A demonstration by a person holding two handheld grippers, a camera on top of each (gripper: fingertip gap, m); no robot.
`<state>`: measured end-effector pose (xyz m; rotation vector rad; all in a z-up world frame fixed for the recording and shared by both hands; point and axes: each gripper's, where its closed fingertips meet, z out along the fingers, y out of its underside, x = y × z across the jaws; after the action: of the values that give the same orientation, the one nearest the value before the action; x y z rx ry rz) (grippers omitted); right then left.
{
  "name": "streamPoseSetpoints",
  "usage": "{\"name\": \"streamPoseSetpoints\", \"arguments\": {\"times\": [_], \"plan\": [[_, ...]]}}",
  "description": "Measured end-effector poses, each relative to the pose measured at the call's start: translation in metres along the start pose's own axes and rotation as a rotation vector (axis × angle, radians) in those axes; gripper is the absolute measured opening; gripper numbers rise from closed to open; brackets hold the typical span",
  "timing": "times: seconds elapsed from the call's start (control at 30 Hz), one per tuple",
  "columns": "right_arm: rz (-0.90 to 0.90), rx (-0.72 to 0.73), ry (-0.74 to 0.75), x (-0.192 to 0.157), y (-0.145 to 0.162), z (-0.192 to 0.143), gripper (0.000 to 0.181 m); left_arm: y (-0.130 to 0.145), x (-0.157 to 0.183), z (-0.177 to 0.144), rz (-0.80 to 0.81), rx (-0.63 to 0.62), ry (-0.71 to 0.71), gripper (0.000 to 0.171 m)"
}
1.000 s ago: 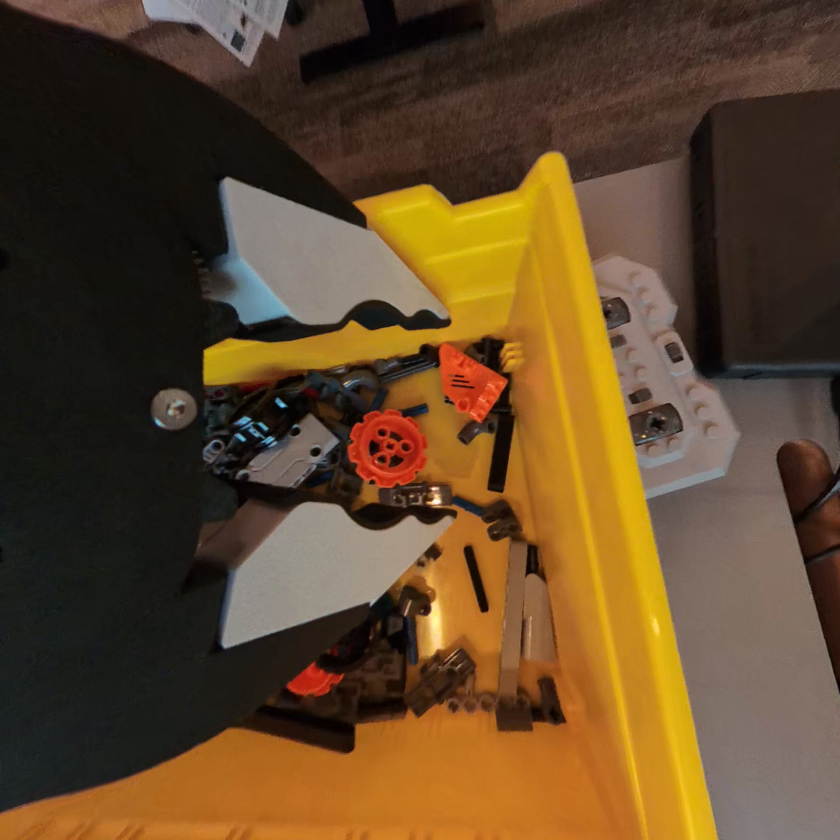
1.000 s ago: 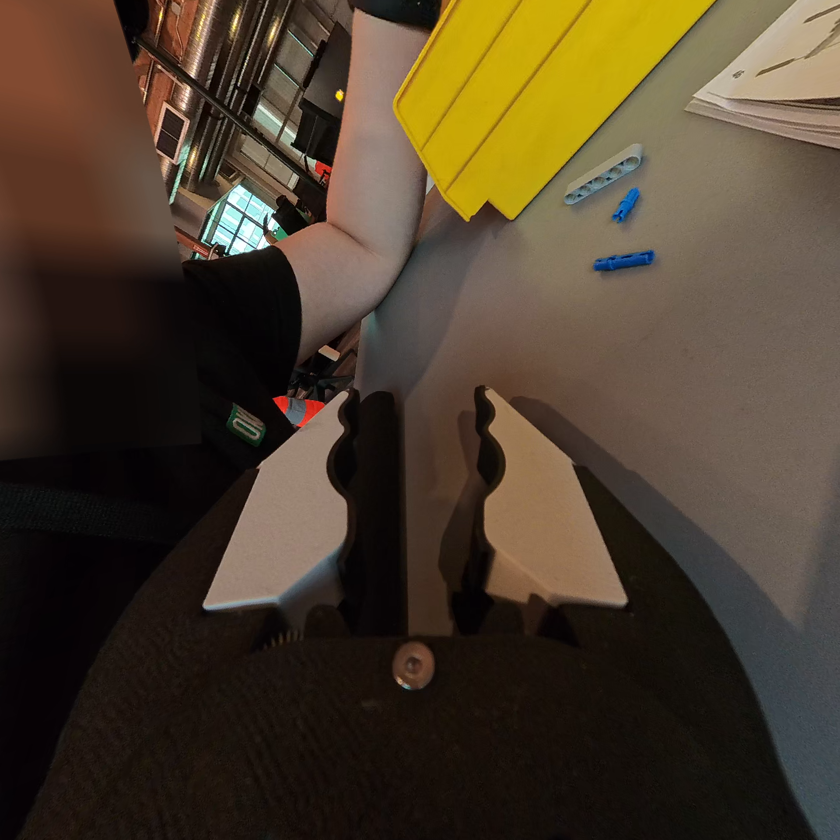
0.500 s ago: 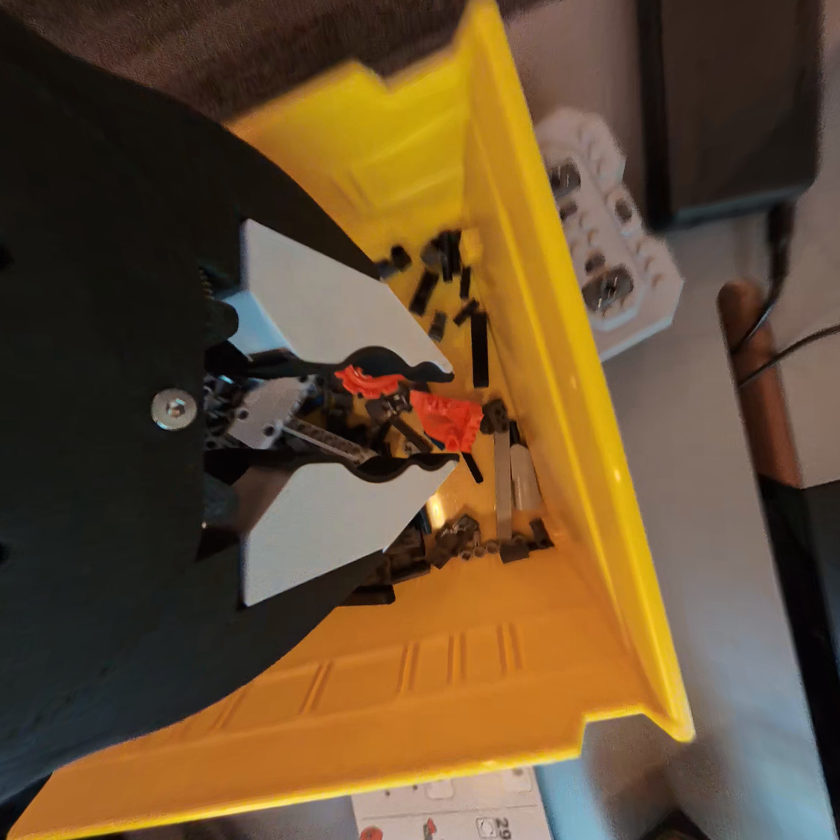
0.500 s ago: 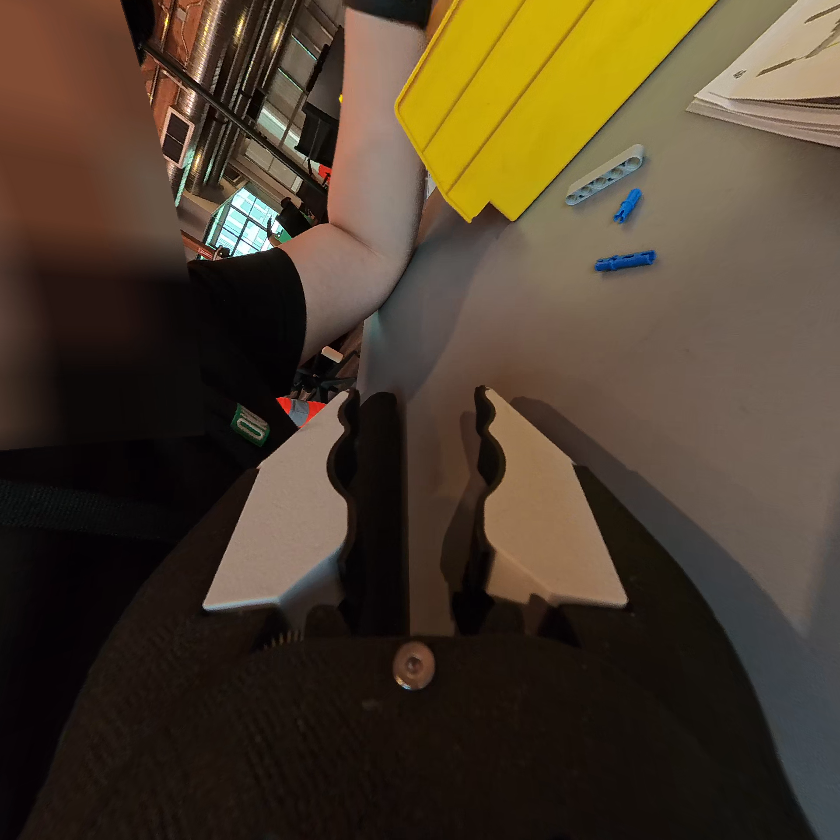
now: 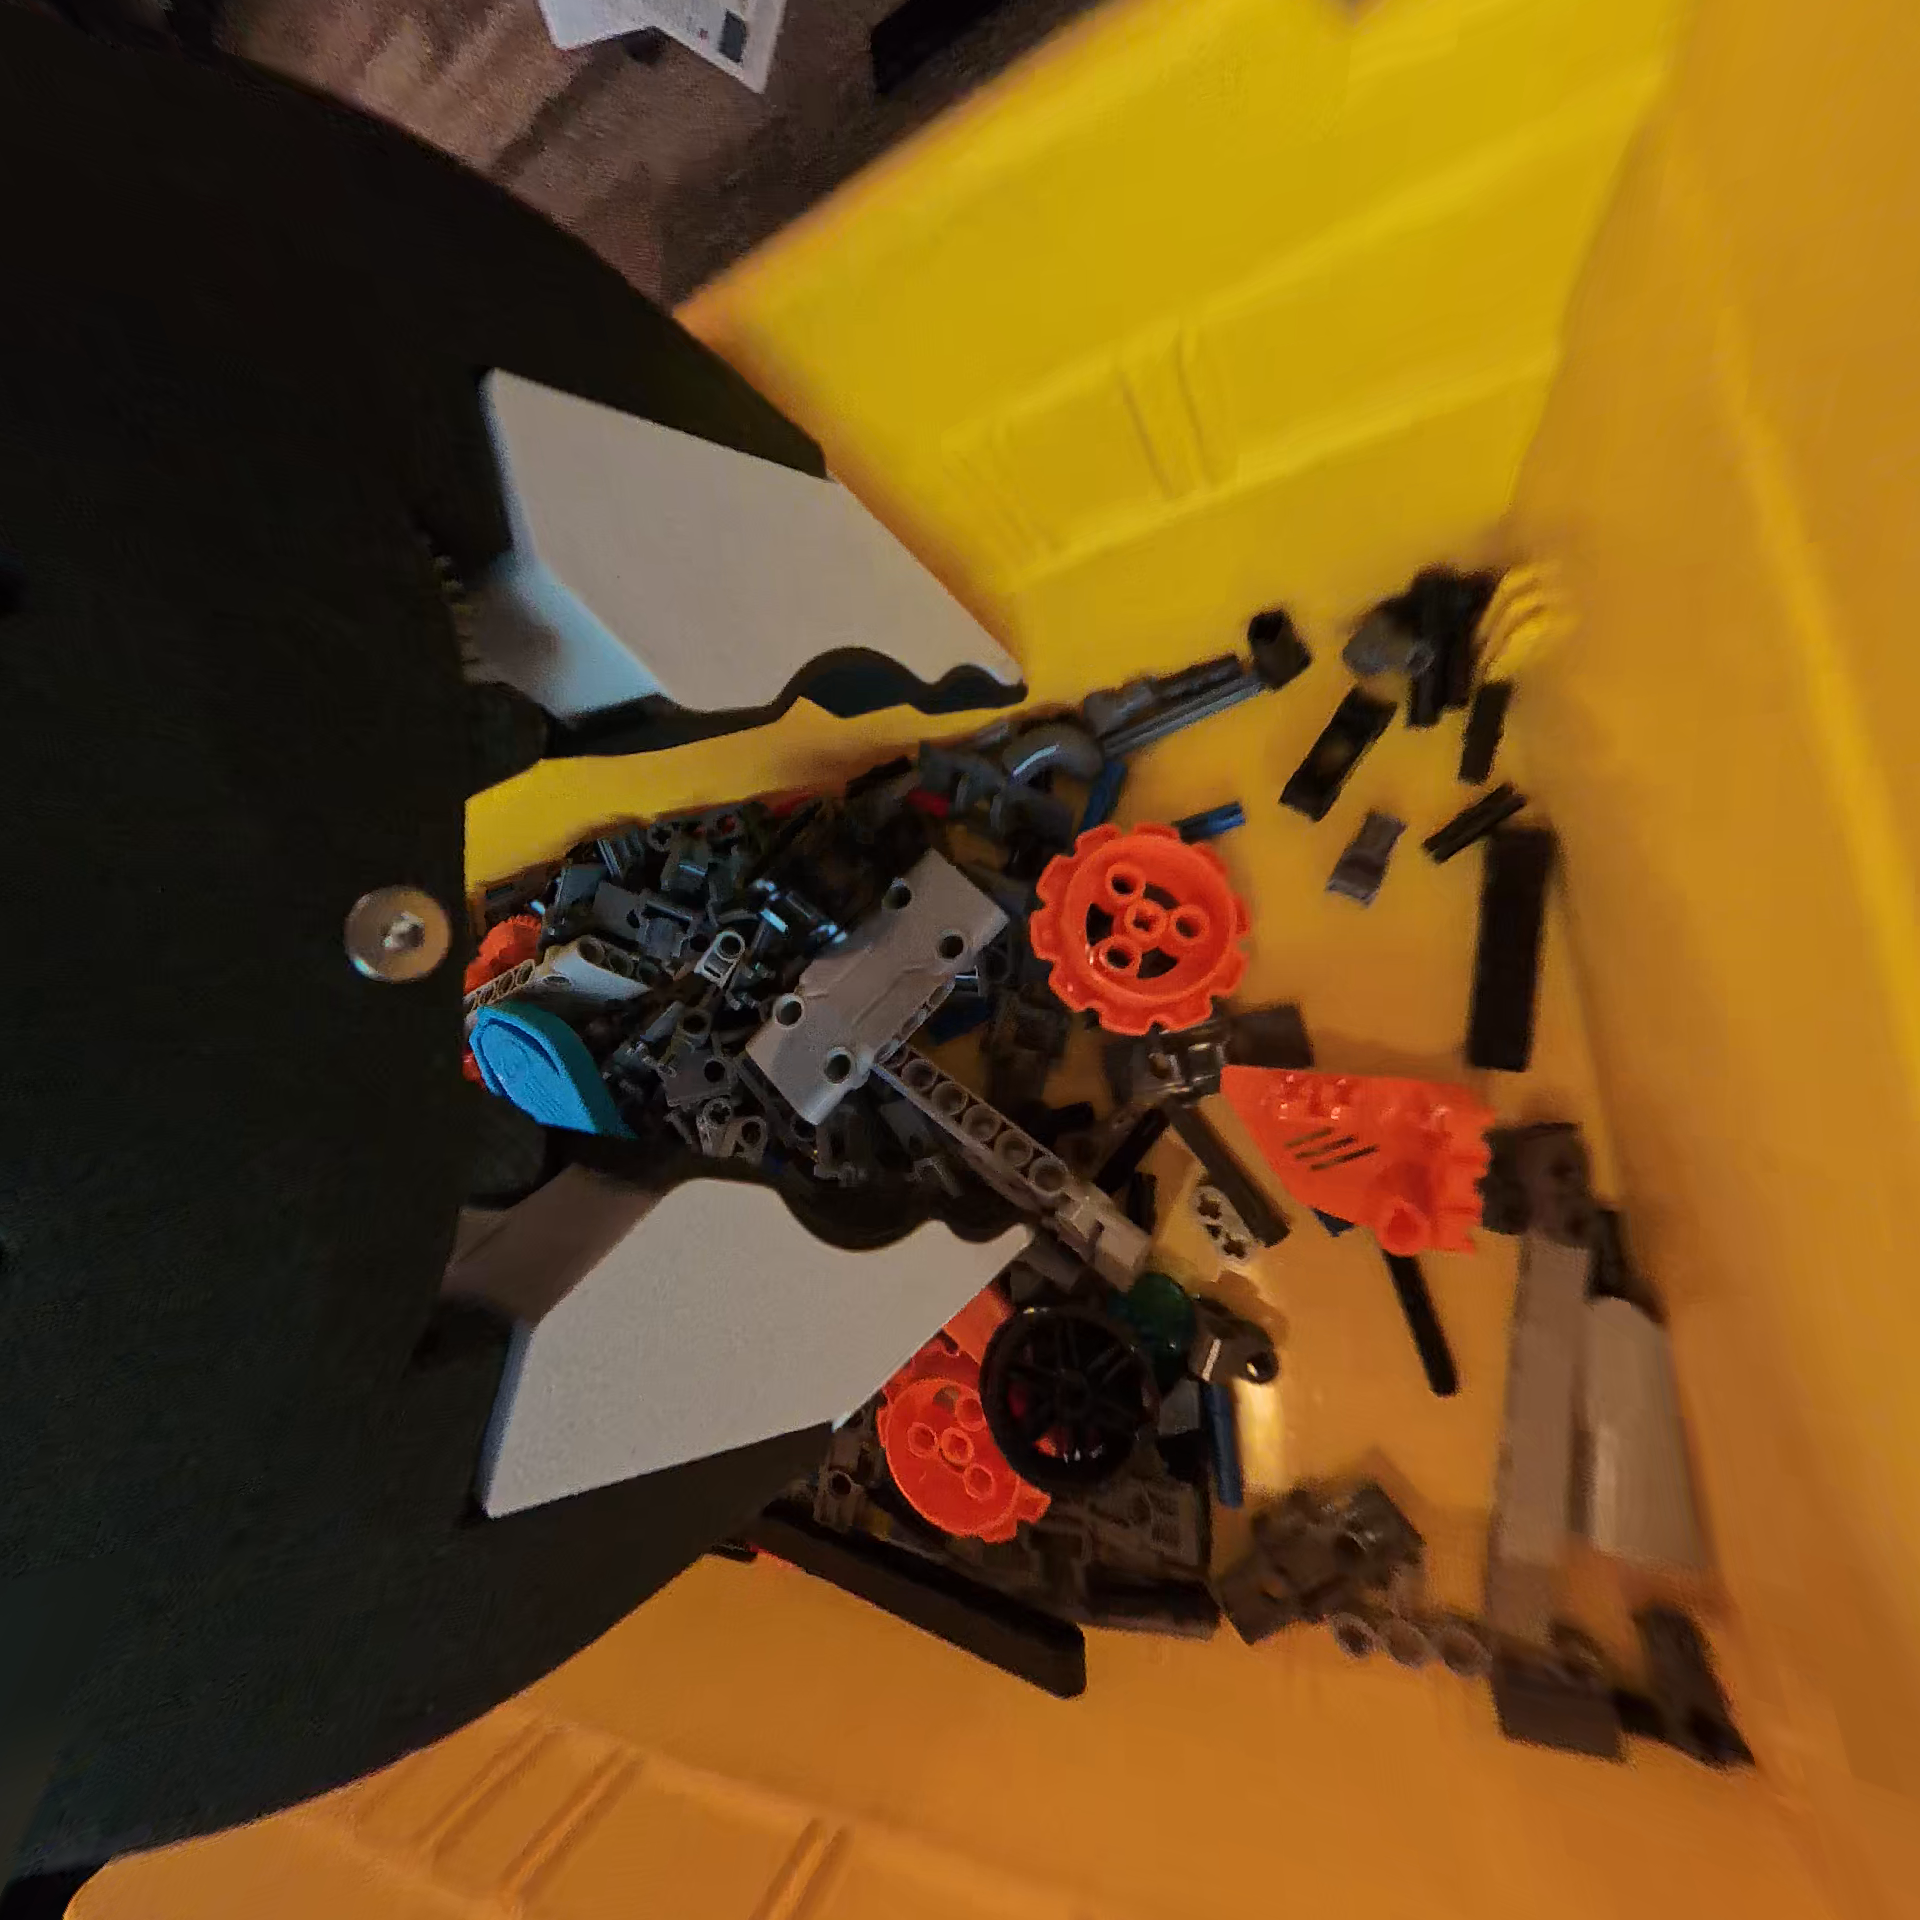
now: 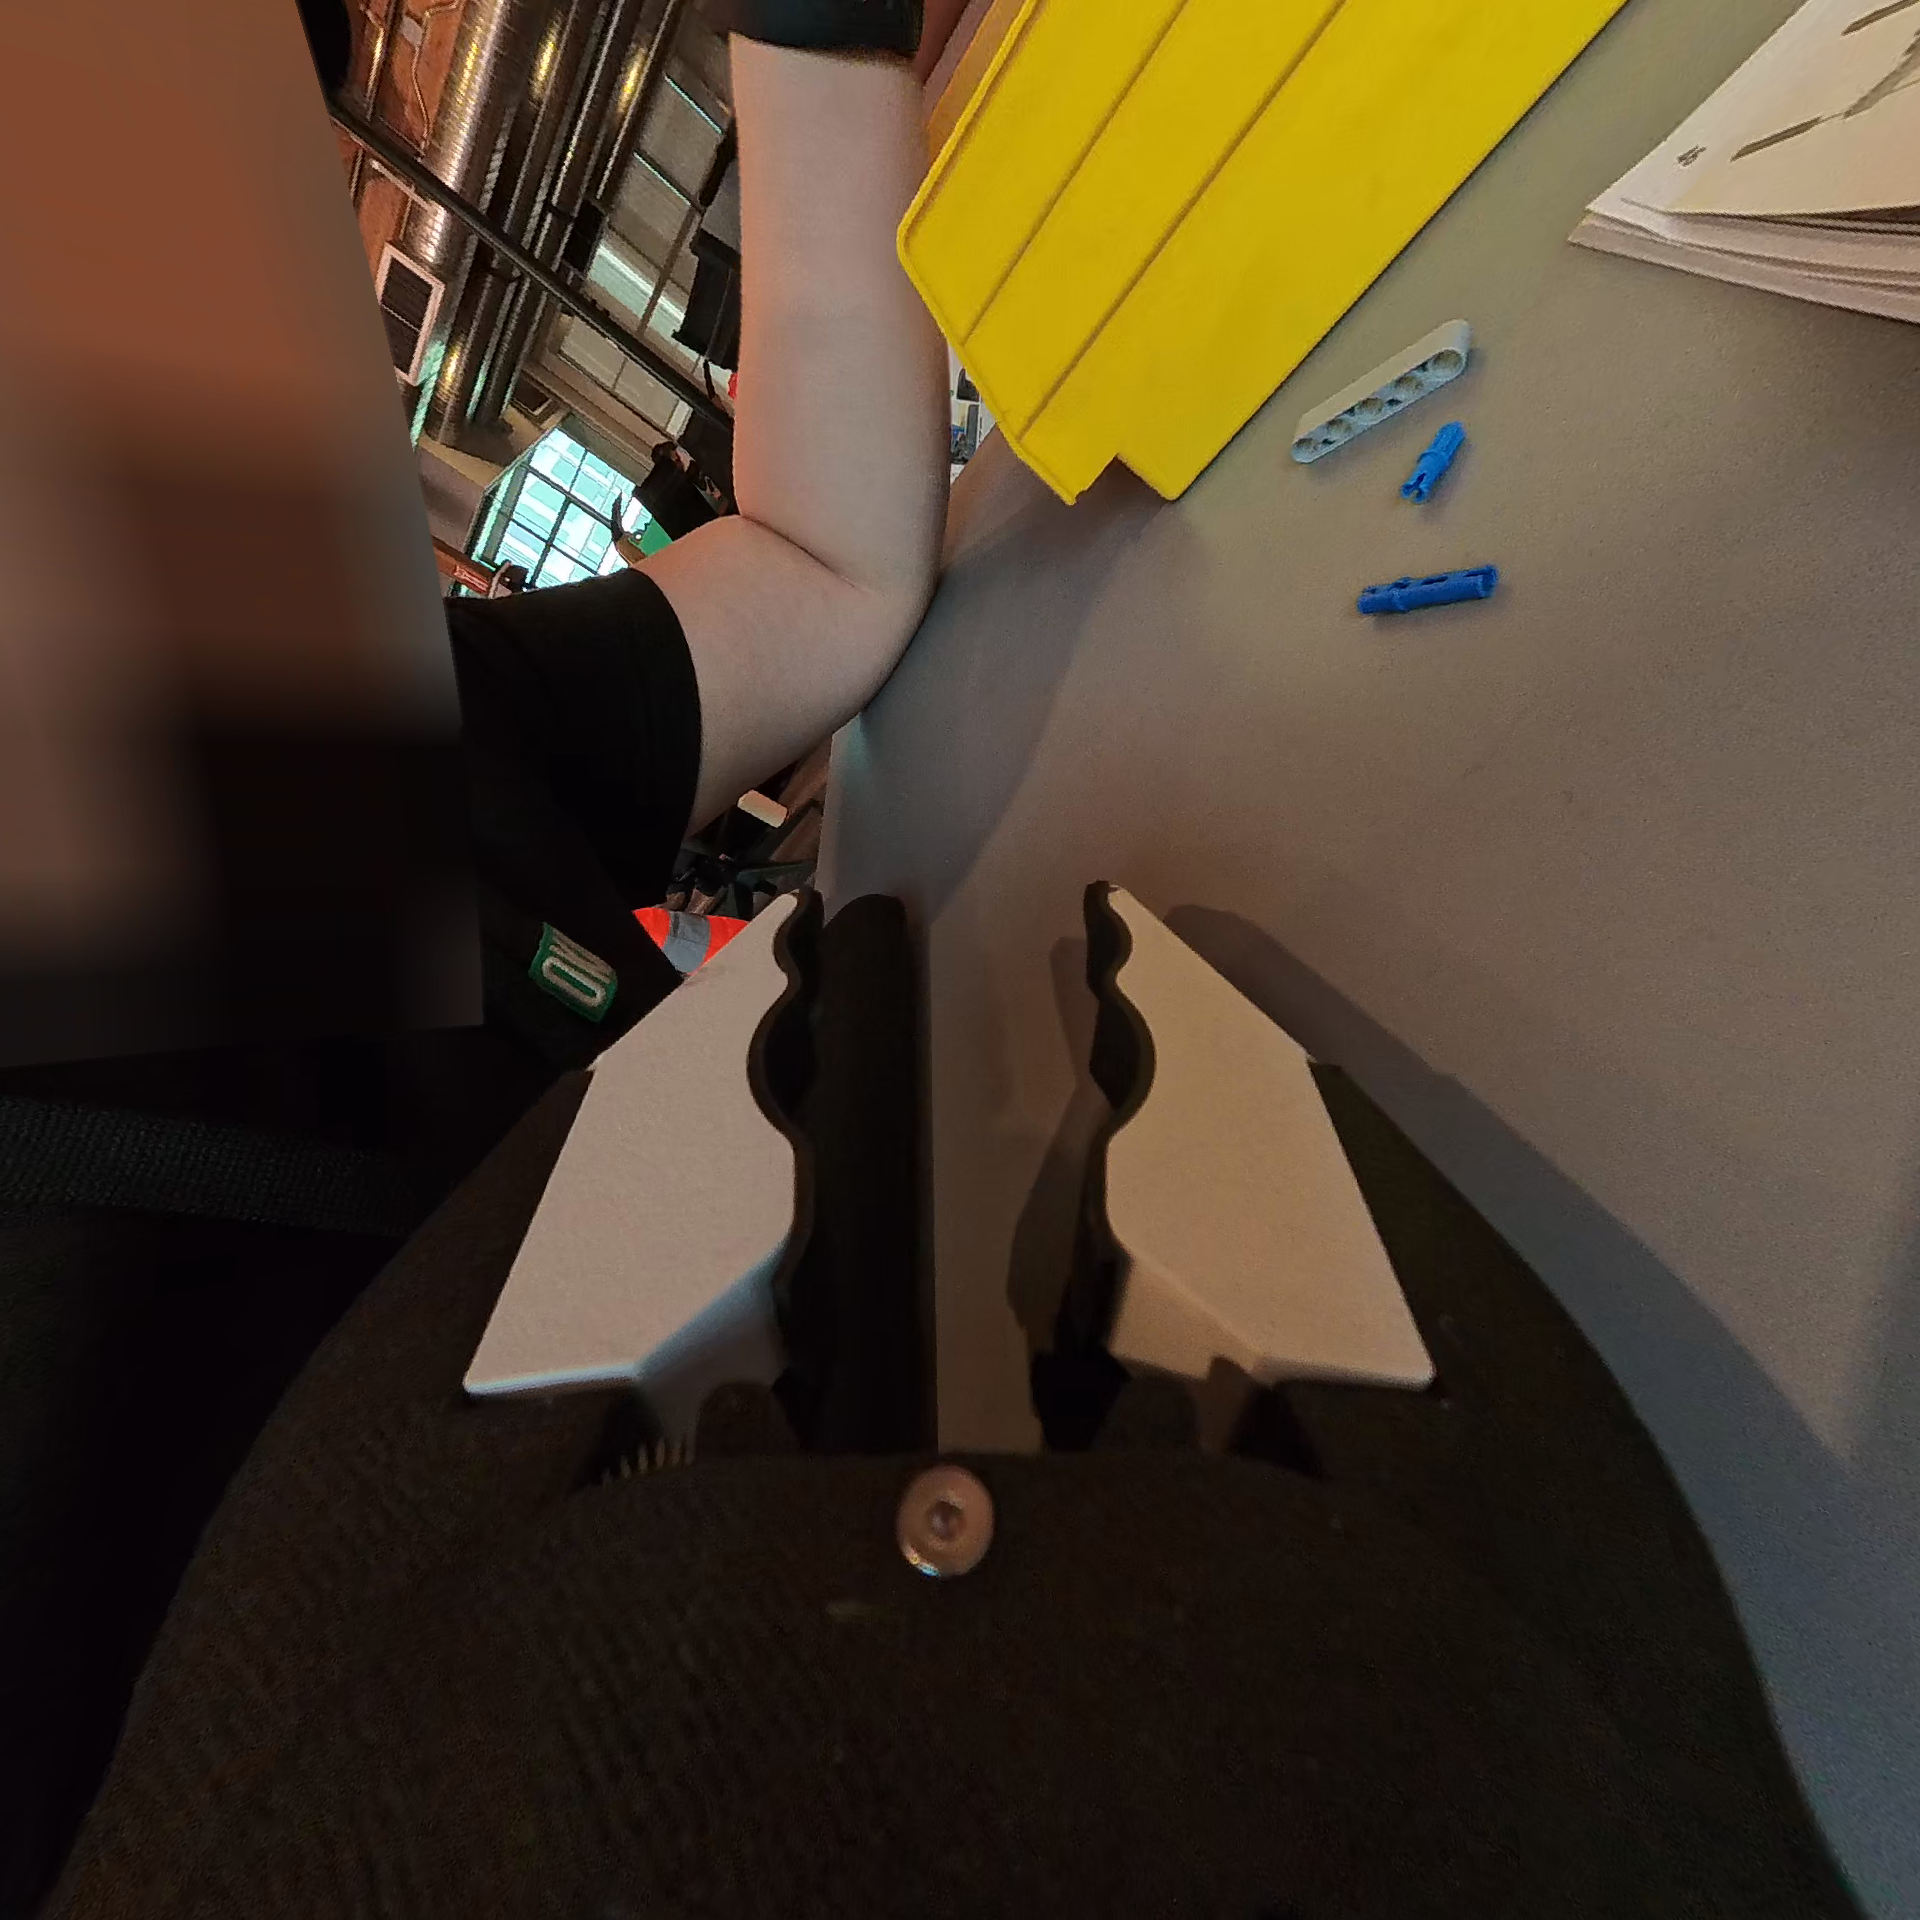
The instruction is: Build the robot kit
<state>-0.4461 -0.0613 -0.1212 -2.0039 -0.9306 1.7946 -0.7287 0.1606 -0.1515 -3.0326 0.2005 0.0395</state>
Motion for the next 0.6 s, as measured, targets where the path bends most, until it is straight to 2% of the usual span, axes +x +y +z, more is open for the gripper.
{"name": "streamPoseSetpoints", "arguments": {"times": [0.1, 0.2, 0.27, 0.33, 0.43, 0.53, 0.6], "plan": [[-0.001, 0.001, -0.002, 0.000, 0.000, 0.000, 0.050, 0.008, 0.006, 0.015, -0.001, -0.074, 0.013, 0.099], [0.002, 0.001, -0.004, 0.000, 0.000, 0.000, 0.050, 0.003, 0.010, 0.016, 0.034, -0.055, 0.030, 0.103], [0.002, 0.000, -0.003, 0.000, 0.000, 0.000, 0.050, -0.002, 0.020, 0.015, 0.038, -0.036, 0.093, 0.086], [0.001, -0.001, -0.004, -0.001, 0.000, 0.000, 0.050, -0.006, 0.029, 0.013, 0.043, -0.014, 0.137, 0.082], [0.002, 0.000, -0.005, -0.001, 0.000, 0.000, 0.050, -0.013, 0.054, 0.004, 0.102, 0.033, 0.264, 0.052], [0.002, 0.000, -0.005, -0.001, 0.000, 0.000, 0.050, -0.014, 0.058, -0.006, 0.156, 0.057, 0.266, 0.051], [0.003, 0.001, -0.006, -0.001, 0.000, 0.000, 0.050, -0.003, 0.044, -0.009, 0.147, 0.020, 0.190, 0.062]]}}
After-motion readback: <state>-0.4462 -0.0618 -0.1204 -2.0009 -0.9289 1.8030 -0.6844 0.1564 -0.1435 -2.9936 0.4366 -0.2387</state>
